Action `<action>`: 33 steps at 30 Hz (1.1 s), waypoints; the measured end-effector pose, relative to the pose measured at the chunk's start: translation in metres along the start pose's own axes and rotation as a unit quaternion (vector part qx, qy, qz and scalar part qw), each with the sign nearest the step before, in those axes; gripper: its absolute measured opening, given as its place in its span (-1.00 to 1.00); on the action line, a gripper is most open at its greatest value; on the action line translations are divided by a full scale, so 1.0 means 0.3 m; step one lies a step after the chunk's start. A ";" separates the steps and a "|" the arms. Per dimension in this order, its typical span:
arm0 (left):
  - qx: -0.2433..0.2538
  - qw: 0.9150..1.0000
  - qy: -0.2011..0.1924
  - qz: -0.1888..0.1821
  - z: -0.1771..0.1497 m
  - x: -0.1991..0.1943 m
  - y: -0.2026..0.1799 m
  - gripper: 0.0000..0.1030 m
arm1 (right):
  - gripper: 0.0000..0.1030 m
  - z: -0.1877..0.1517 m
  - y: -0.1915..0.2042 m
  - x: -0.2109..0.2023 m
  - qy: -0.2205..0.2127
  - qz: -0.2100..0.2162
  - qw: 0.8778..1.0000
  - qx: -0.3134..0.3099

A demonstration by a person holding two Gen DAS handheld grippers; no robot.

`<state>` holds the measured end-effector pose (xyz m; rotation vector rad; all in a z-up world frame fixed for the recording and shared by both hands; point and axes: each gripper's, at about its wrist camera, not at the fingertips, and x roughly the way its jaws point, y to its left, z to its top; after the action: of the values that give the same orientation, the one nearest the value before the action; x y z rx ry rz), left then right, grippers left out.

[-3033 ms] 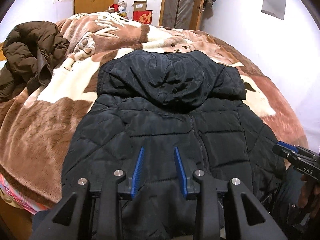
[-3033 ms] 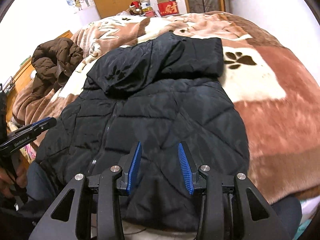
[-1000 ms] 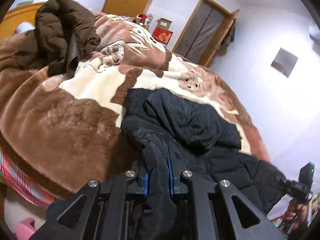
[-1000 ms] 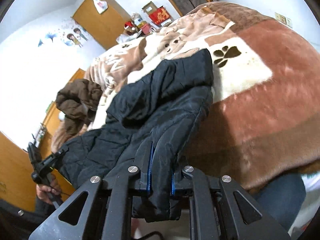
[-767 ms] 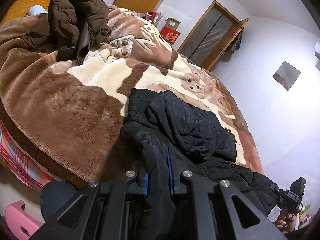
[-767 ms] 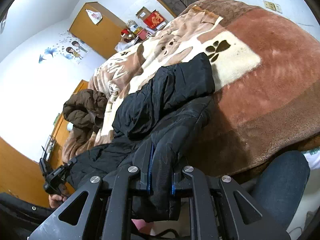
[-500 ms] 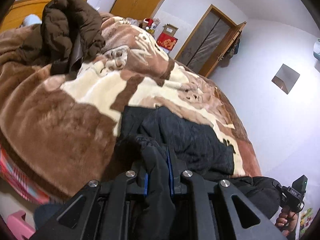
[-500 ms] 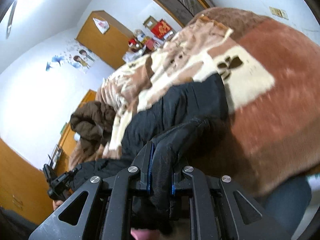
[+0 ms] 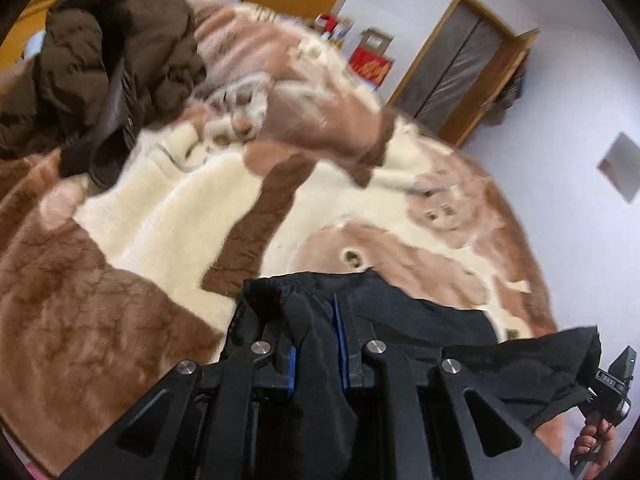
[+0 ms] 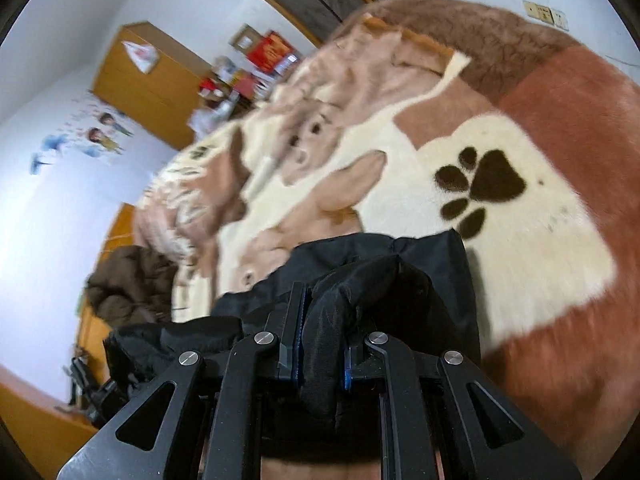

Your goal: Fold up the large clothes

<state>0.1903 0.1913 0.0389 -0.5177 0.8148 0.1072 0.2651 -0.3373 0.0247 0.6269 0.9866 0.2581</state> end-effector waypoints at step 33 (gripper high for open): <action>0.117 0.987 0.042 -0.104 -0.201 0.033 -0.146 0.44 | 0.25 -0.309 0.233 0.106 0.003 -0.082 0.979 -0.186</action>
<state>0.1695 0.1233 0.0149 -0.3835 0.8387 -0.2036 0.2098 -0.2317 0.0080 0.2033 0.9584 0.2897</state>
